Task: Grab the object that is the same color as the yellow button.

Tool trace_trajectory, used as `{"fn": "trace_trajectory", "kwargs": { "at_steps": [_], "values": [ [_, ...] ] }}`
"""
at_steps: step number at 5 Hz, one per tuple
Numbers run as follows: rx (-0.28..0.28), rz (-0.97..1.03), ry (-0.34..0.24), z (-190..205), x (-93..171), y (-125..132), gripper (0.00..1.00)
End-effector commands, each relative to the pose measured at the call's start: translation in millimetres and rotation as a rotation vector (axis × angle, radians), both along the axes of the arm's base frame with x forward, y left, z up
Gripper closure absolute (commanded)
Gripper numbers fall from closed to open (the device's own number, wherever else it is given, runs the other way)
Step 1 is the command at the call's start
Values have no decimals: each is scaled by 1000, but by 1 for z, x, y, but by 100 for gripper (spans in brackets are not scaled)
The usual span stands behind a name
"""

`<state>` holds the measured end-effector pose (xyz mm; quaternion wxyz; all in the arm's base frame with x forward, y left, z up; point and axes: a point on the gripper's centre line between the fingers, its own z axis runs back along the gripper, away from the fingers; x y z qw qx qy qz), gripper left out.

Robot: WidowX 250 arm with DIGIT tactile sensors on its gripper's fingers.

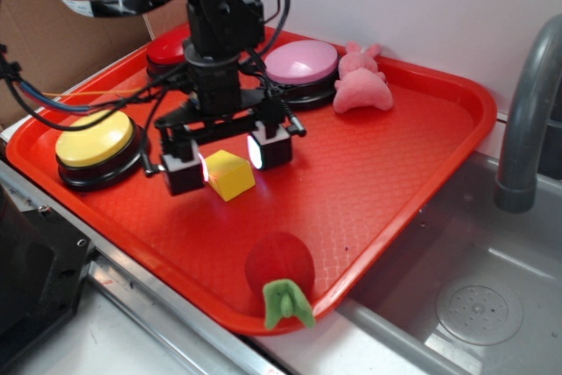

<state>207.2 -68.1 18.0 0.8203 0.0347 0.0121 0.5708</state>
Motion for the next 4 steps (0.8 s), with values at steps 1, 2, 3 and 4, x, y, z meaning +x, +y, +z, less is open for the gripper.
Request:
{"fn": "trace_trajectory", "kwargs": {
  "at_steps": [1, 2, 3, 4],
  "values": [
    [-37, 19, -116, 10, -7, -1, 100],
    [-6, 21, -112, 13, -7, 4, 100],
    [7, -189, -55, 32, 4, 15, 100],
    [51, -387, -7, 73, 17, 32, 100]
  ]
}}
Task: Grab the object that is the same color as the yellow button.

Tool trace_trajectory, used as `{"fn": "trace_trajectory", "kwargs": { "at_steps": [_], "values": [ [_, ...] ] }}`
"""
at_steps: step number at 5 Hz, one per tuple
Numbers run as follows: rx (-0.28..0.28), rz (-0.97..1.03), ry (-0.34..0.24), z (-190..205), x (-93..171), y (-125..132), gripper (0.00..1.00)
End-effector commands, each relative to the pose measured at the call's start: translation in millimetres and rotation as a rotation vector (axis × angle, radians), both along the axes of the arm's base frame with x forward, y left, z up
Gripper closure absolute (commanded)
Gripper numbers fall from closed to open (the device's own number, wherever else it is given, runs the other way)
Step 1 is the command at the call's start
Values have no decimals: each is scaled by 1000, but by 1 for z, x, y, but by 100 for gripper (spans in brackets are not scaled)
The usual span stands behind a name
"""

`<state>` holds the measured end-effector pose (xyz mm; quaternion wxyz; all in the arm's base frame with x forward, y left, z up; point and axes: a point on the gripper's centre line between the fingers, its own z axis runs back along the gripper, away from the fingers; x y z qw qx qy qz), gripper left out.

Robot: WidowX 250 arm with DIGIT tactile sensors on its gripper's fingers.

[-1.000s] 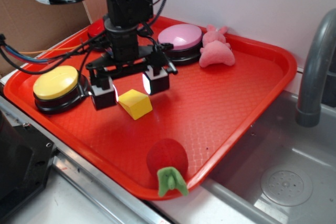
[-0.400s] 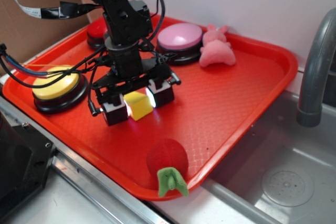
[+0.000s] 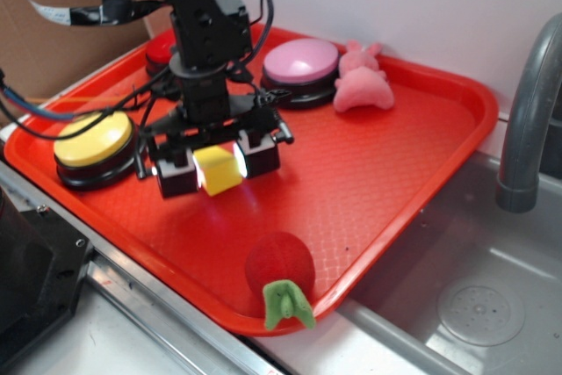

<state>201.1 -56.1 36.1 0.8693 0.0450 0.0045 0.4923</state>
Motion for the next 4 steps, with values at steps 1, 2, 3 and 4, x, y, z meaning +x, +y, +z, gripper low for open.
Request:
{"fn": "trace_trajectory", "kwargs": {
  "at_steps": [1, 2, 3, 4],
  "values": [
    [-11, -387, -76, 90, 29, 33, 100],
    [-22, -556, -142, 123, 34, 46, 100],
    [-60, -671, -199, 143, 41, 53, 100],
    [-24, -726, -283, 156, 39, 55, 100]
  ]
}}
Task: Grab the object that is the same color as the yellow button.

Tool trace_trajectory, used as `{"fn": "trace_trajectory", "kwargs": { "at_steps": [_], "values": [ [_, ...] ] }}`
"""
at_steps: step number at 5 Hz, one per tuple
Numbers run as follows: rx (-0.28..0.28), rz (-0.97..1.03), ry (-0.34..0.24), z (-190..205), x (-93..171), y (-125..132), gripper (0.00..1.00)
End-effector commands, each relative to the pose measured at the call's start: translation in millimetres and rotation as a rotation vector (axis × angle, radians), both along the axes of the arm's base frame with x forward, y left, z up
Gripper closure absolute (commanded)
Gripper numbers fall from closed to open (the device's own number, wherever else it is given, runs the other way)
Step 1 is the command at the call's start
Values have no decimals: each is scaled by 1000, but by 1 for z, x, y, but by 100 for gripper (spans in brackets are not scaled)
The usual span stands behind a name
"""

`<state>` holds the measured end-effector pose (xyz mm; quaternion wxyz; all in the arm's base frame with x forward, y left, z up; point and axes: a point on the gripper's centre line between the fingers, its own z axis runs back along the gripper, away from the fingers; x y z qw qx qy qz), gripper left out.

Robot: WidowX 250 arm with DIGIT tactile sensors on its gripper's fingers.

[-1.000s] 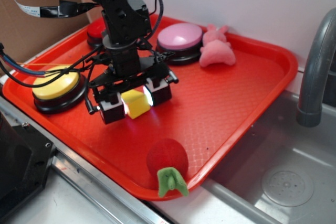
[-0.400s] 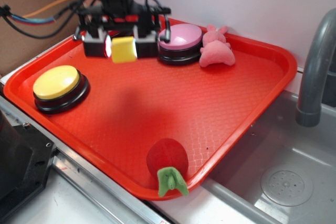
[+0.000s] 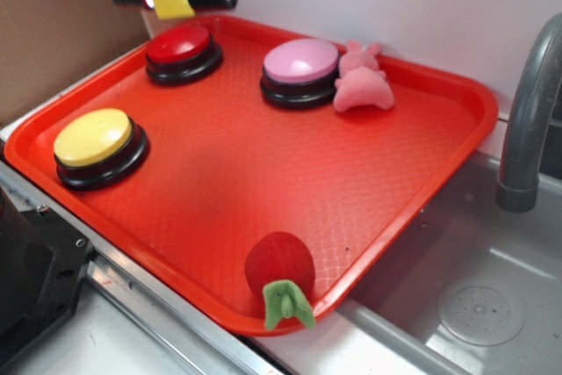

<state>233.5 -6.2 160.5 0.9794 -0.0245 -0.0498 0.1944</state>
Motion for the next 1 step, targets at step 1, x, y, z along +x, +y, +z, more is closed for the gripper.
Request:
{"fn": "trace_trajectory", "kwargs": {
  "at_steps": [1],
  "values": [
    [18, -119, -131, 32, -1, 14, 100]
  ]
}}
